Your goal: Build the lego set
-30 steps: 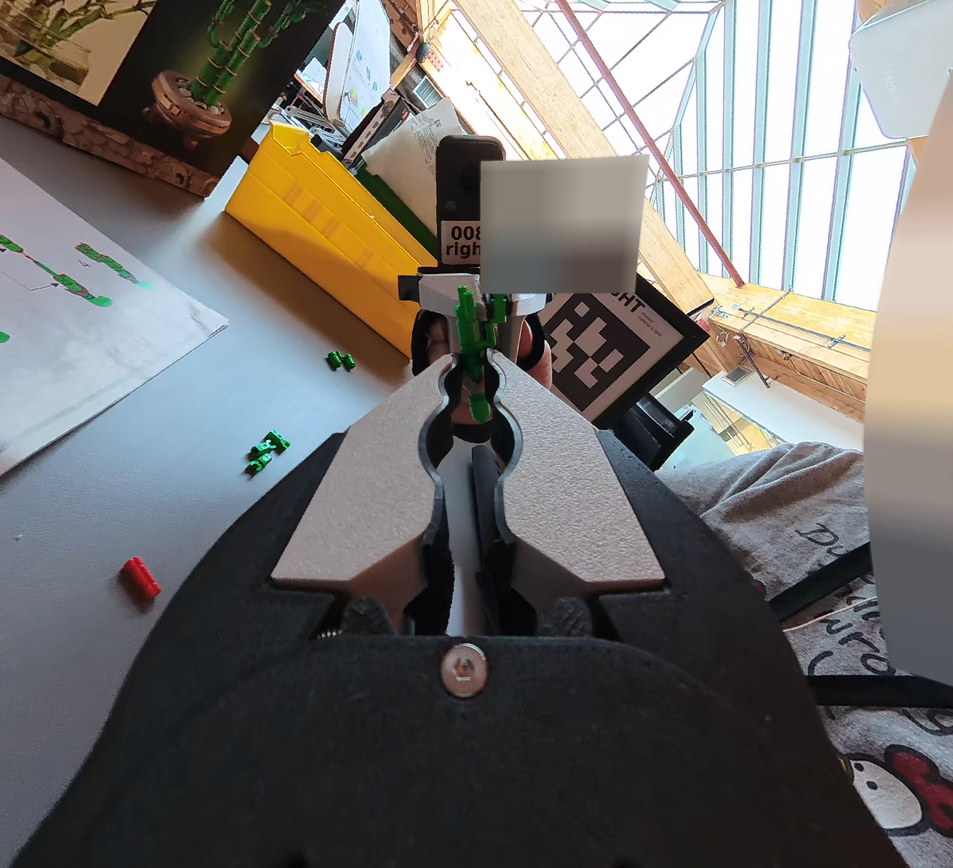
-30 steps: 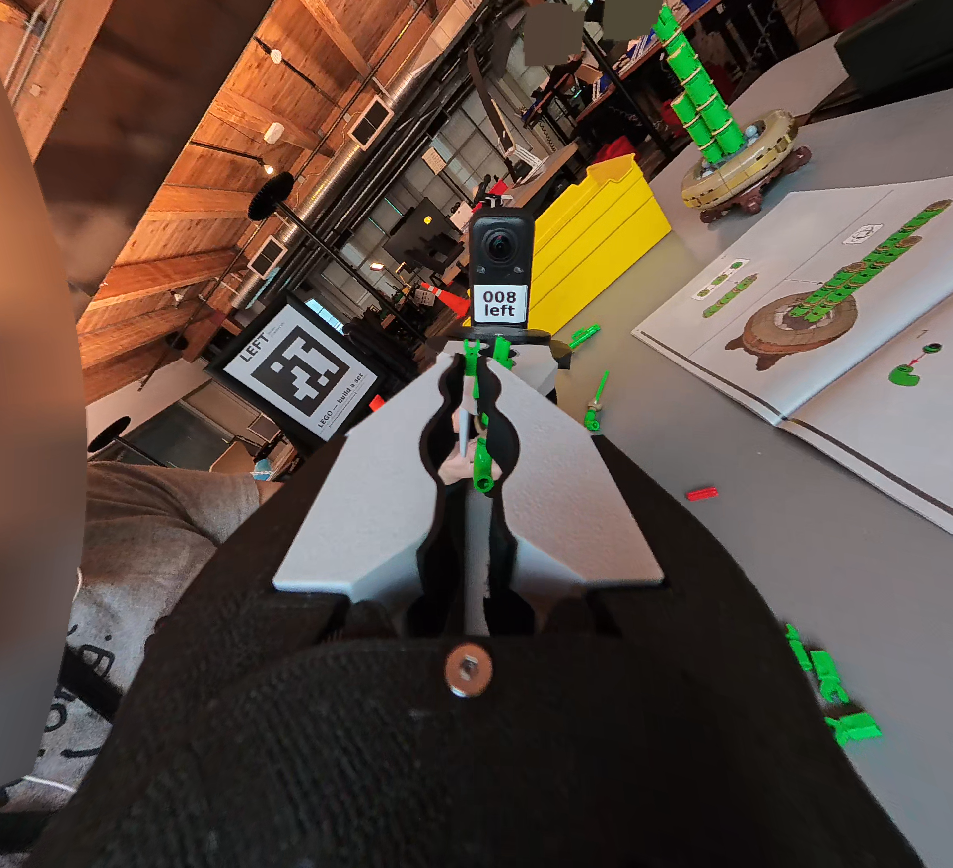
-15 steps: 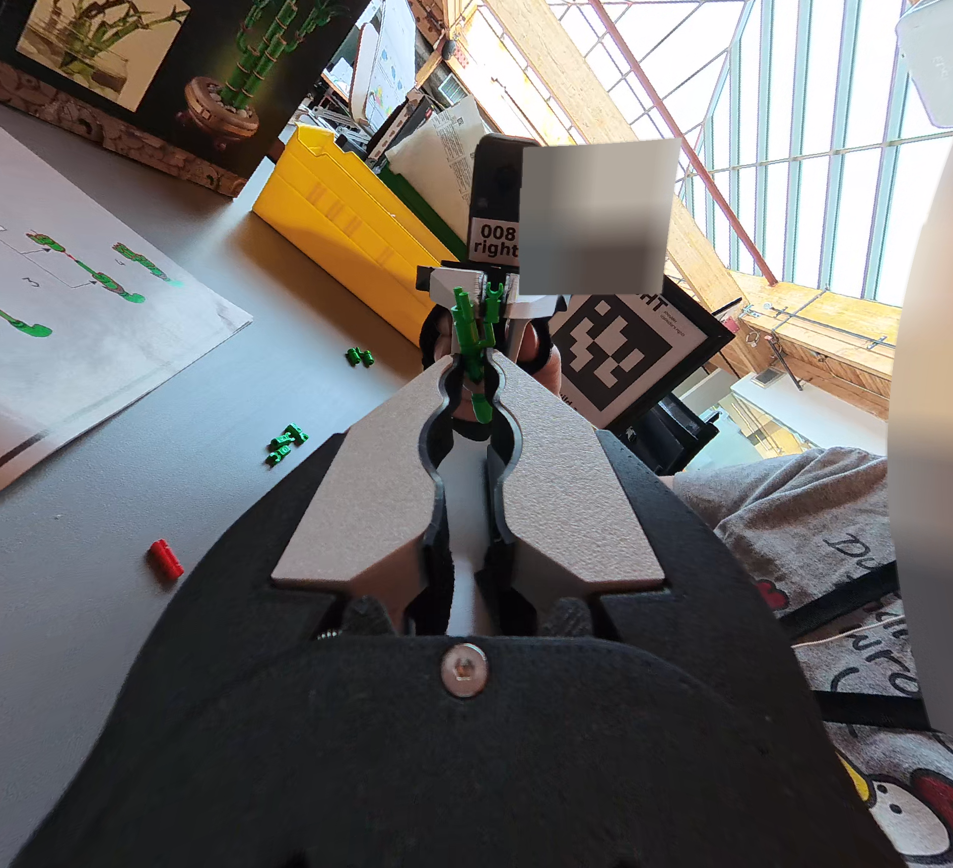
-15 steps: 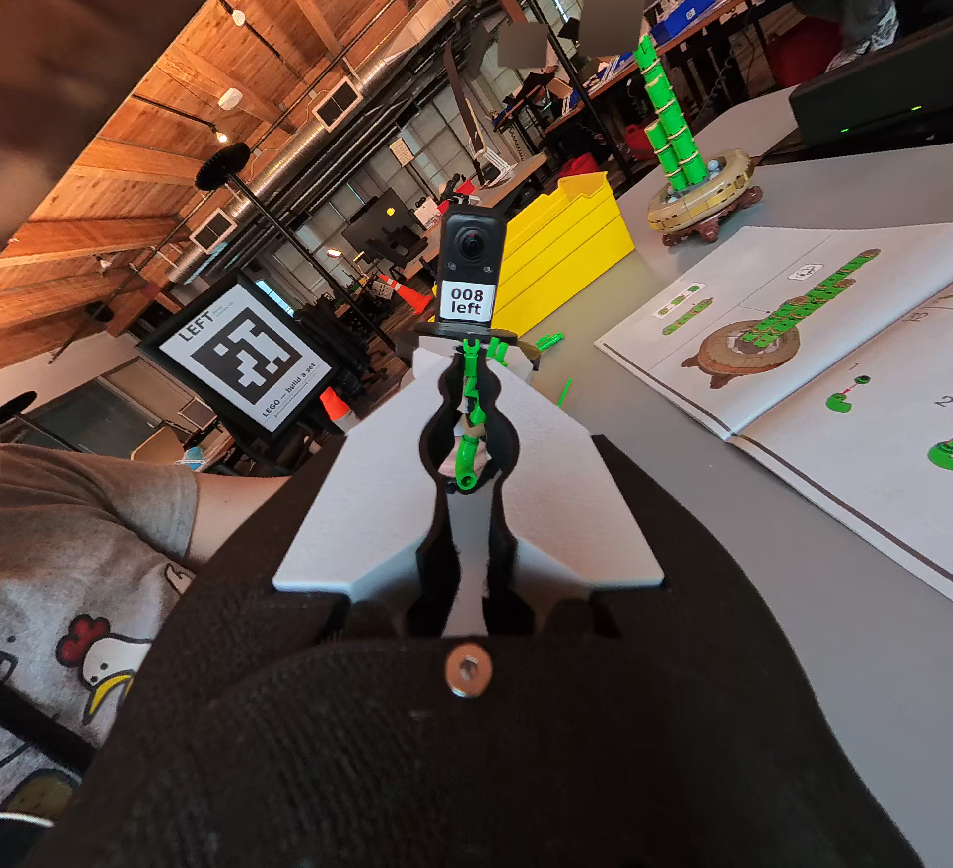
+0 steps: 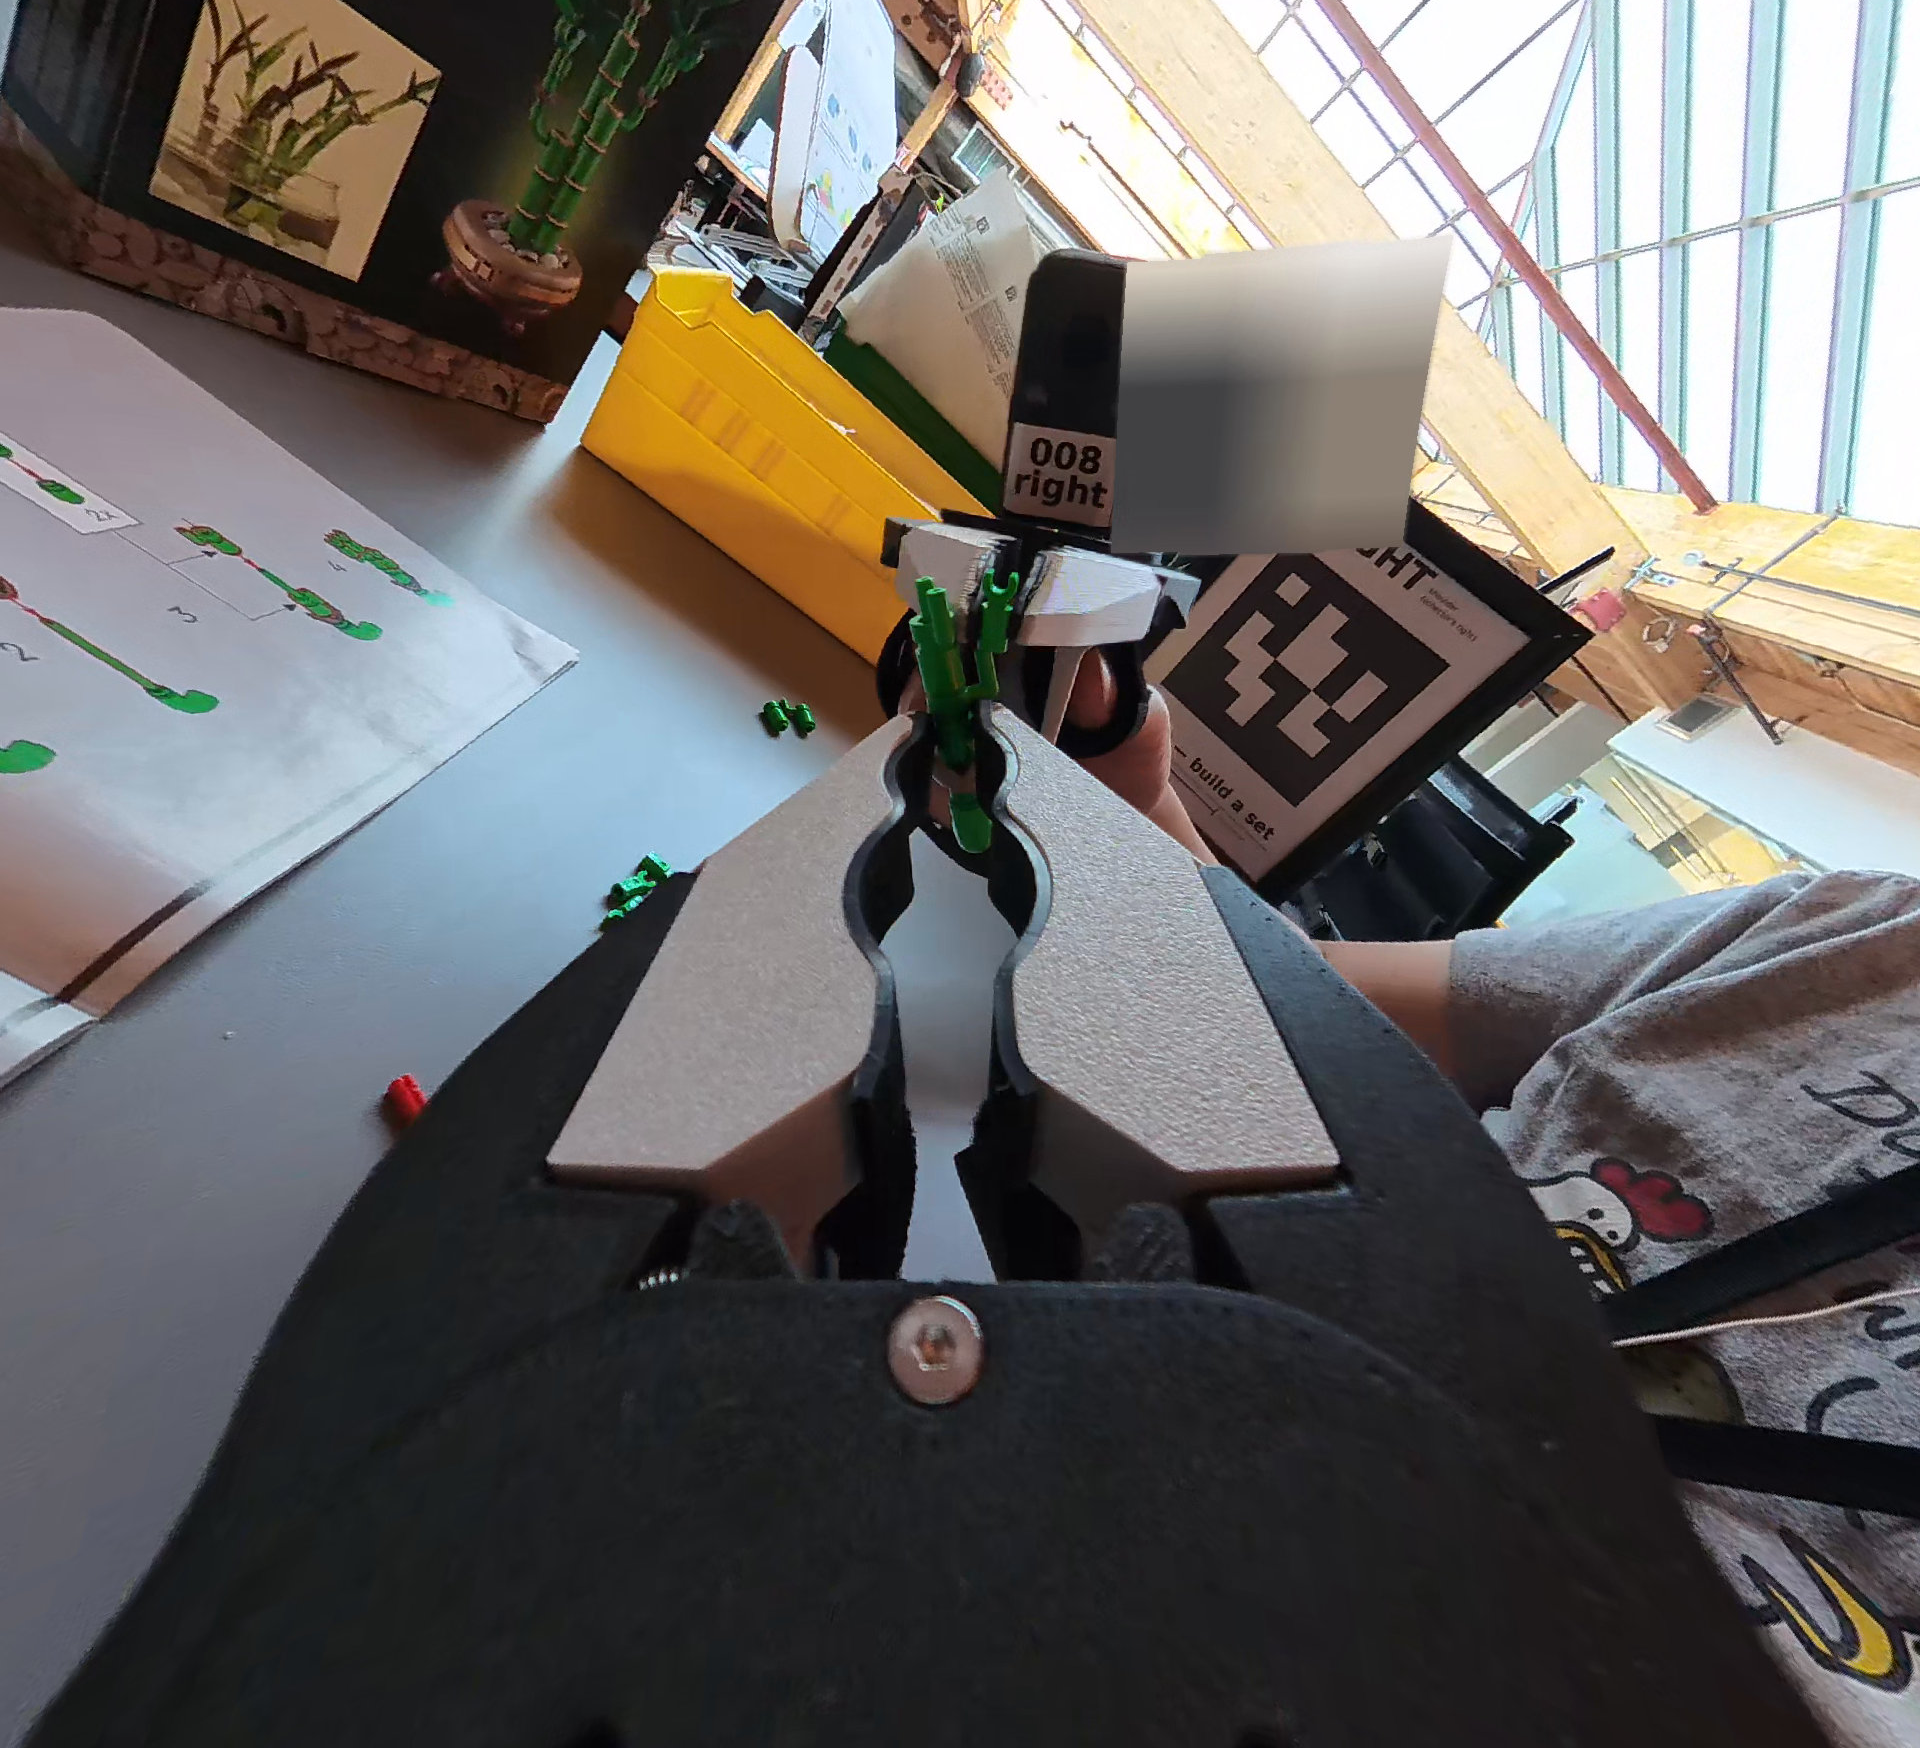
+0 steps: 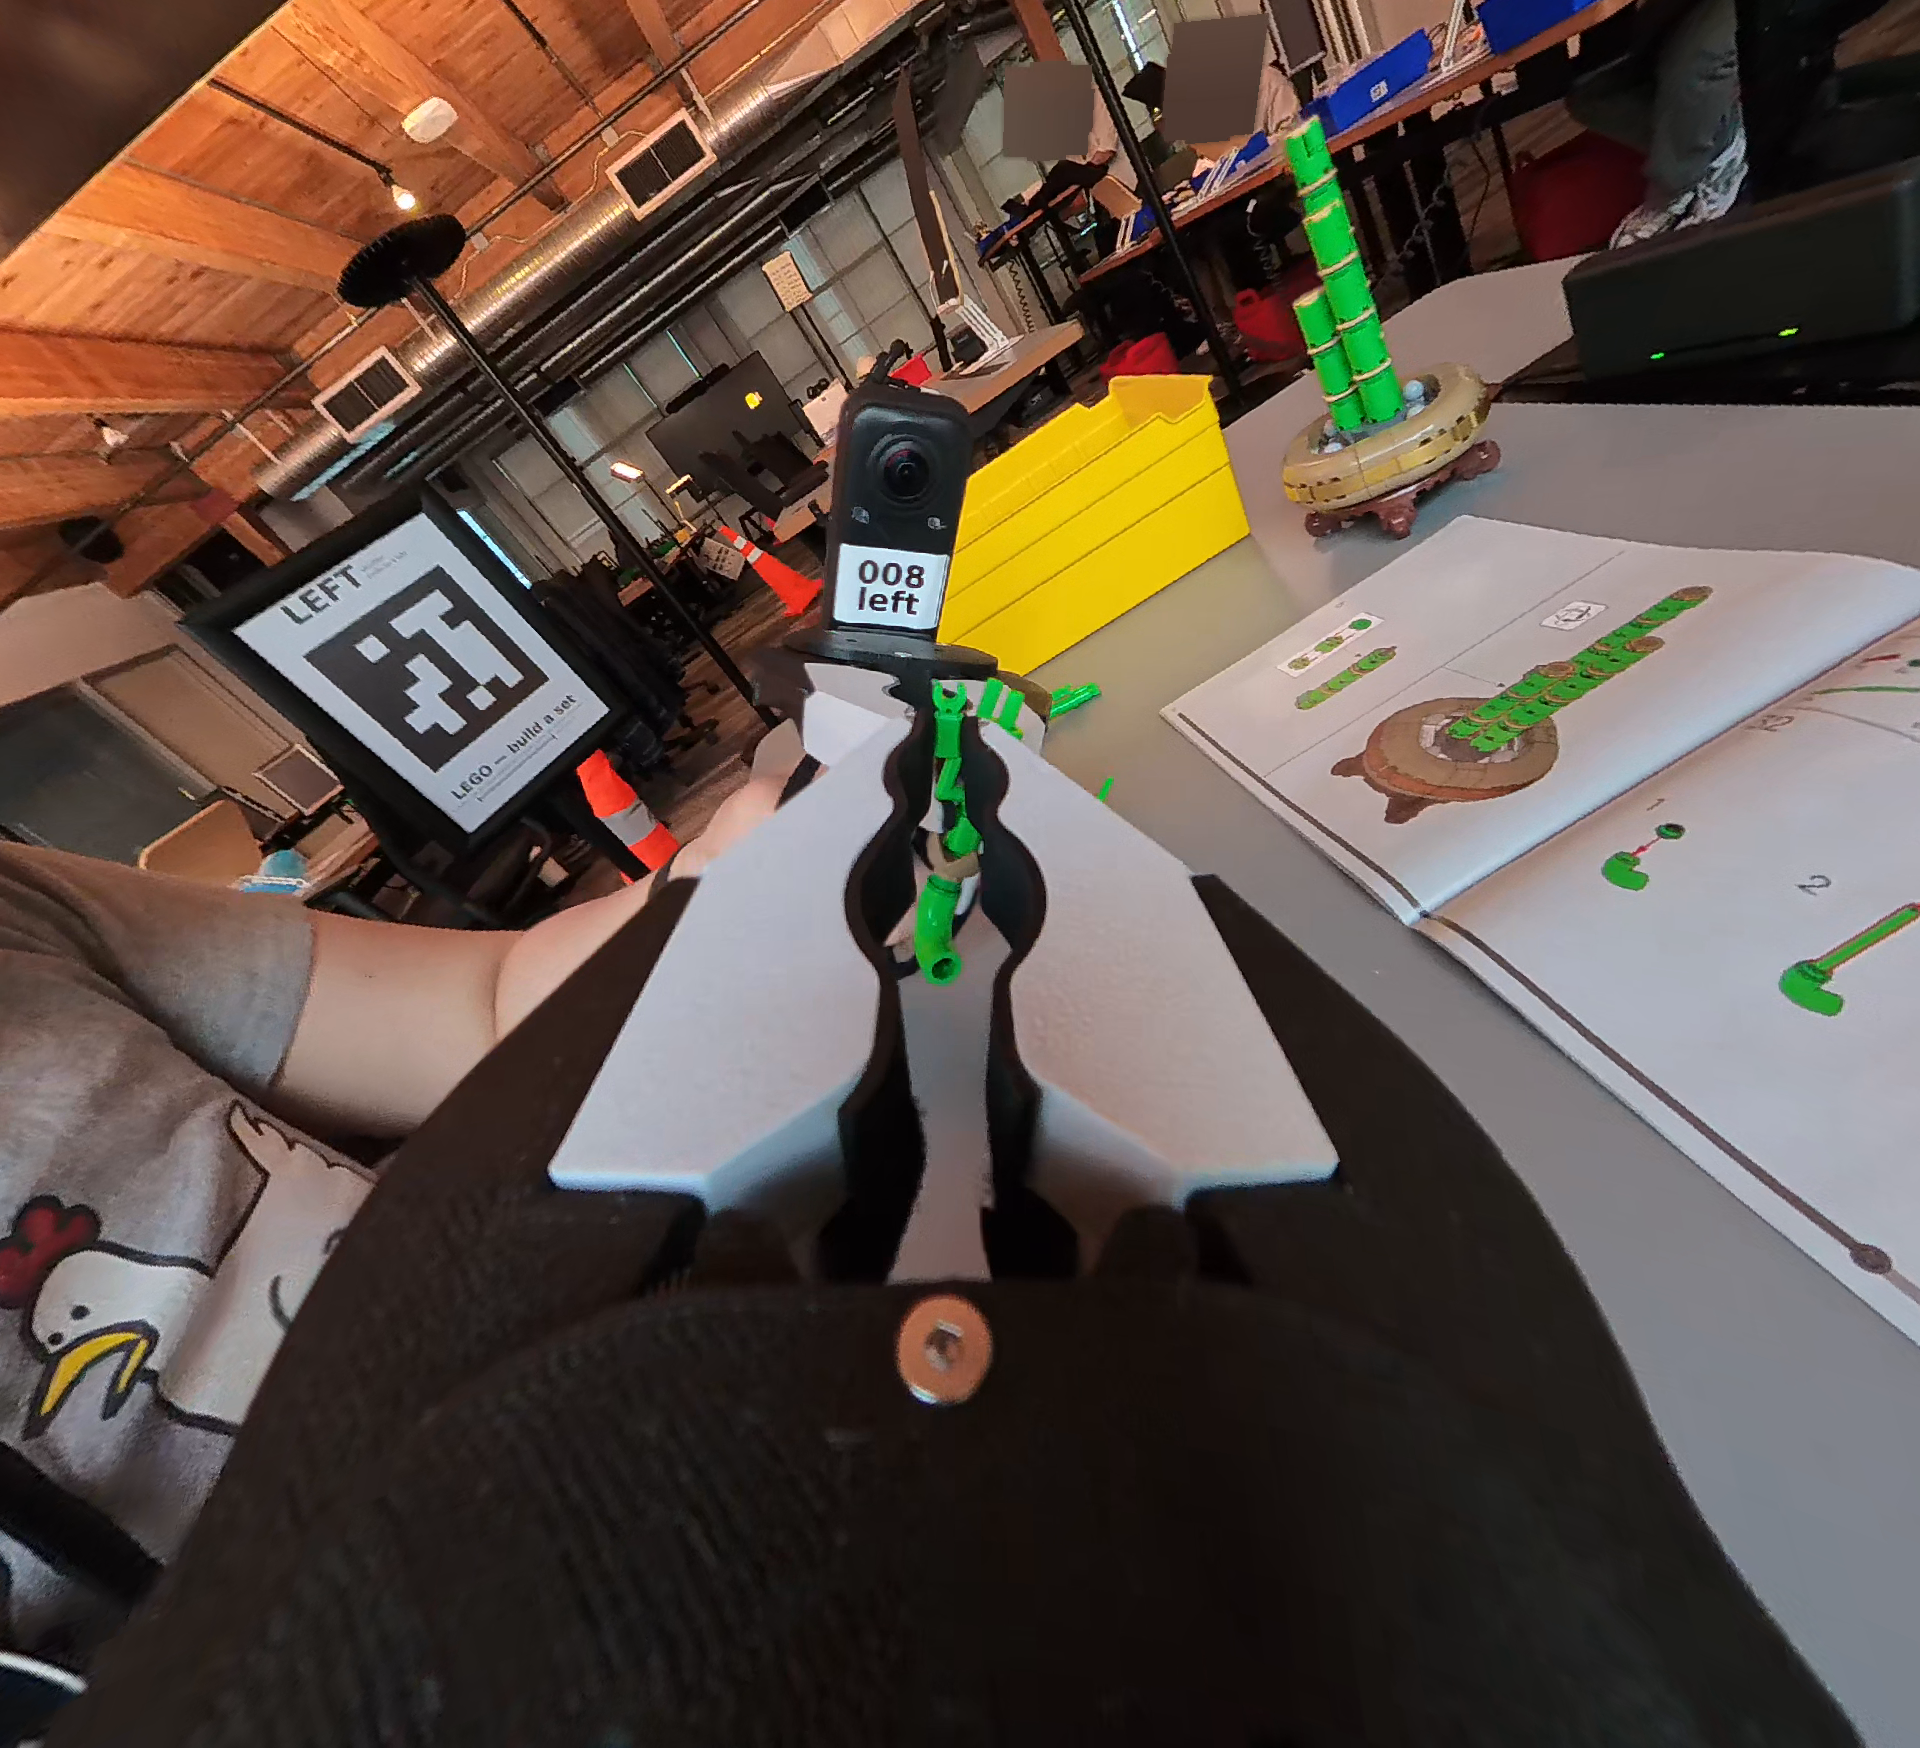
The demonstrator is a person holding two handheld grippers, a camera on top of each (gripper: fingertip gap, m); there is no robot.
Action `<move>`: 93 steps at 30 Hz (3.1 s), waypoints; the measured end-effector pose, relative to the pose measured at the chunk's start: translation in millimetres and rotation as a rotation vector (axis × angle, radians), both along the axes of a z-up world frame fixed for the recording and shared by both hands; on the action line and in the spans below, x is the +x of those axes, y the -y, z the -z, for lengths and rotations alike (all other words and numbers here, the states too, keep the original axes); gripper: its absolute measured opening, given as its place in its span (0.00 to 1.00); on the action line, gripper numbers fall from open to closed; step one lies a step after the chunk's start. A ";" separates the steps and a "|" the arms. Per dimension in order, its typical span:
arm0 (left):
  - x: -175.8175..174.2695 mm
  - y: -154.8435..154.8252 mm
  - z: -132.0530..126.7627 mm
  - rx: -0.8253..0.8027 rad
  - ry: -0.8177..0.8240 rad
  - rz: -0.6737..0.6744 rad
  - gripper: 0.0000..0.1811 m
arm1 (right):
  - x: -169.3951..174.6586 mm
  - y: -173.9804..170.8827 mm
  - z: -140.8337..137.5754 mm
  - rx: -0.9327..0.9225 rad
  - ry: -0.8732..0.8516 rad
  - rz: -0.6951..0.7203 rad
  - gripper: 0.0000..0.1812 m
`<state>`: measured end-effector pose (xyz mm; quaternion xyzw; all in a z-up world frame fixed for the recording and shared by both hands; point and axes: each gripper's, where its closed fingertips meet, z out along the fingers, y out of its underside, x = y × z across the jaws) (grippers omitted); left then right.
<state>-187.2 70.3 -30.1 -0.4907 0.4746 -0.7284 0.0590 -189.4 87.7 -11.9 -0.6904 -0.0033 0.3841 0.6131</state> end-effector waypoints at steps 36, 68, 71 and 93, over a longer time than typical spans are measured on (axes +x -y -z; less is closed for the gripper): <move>-1.9 5.3 -10.2 0.477 0.123 -0.232 0.03 | -4.2 12.8 -12.8 0.148 0.120 -0.039 0.02; 3.4 -10.3 13.7 0.671 -0.015 -0.333 0.03 | 1.5 1.0 14.4 0.026 0.313 0.063 0.02; 3.6 -10.4 14.2 0.657 -0.015 -0.328 0.03 | 1.9 0.7 14.8 0.026 0.304 0.064 0.02; 7.4 -35.7 21.7 0.761 -0.064 -0.470 0.03 | 10.4 -16.3 17.4 -0.081 0.460 0.429 0.09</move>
